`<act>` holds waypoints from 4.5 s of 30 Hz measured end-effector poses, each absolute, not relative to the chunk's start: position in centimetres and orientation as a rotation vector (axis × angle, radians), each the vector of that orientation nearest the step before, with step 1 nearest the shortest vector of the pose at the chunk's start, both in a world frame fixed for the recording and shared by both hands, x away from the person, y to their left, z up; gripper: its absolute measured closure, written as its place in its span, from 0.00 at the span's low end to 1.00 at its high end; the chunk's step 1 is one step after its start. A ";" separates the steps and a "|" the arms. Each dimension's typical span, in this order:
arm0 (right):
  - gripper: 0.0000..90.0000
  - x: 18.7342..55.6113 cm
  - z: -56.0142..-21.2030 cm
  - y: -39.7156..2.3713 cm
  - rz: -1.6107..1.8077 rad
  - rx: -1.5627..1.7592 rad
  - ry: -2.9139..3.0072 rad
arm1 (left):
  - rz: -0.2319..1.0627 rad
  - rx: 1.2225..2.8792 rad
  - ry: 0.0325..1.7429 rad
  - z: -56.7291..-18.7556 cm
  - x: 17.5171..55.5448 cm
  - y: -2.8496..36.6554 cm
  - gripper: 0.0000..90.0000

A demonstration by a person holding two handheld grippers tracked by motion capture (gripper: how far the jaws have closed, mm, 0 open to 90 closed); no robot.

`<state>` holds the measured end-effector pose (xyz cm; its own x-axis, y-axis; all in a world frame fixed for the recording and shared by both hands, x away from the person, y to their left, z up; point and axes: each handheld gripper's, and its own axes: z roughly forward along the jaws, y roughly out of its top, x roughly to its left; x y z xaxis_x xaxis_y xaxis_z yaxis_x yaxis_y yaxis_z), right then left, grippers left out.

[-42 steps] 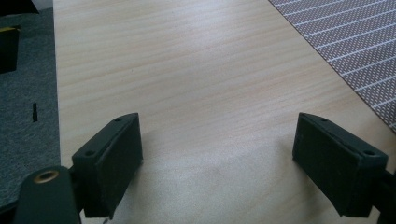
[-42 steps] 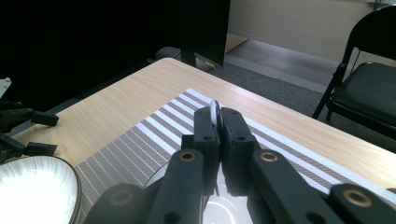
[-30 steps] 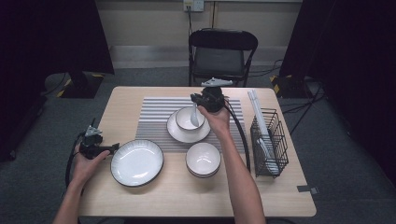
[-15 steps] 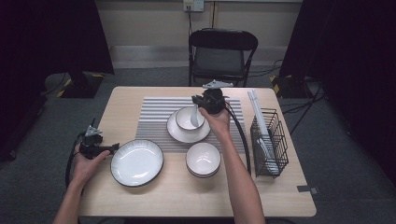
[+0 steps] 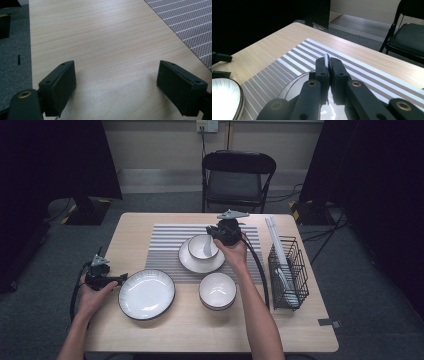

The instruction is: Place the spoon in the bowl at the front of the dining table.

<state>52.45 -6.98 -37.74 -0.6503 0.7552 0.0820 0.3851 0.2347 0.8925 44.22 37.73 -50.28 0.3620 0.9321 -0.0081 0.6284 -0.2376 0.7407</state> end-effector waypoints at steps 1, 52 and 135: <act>0.96 52.4 -37.9 -7.0 1.387 1.052 2.149 | 0.588 1.966 1.350 -50.3 44.2 37.7 0.17; 0.92 50.9 -39.6 -5.1 1.428 0.982 2.207 | 0.588 1.966 1.350 -50.3 44.2 37.7 0.17; 0.78 50.7 -40.0 -0.7 1.430 0.953 2.339 | 0.592 1.968 1.348 -50.3 44.2 37.8 0.17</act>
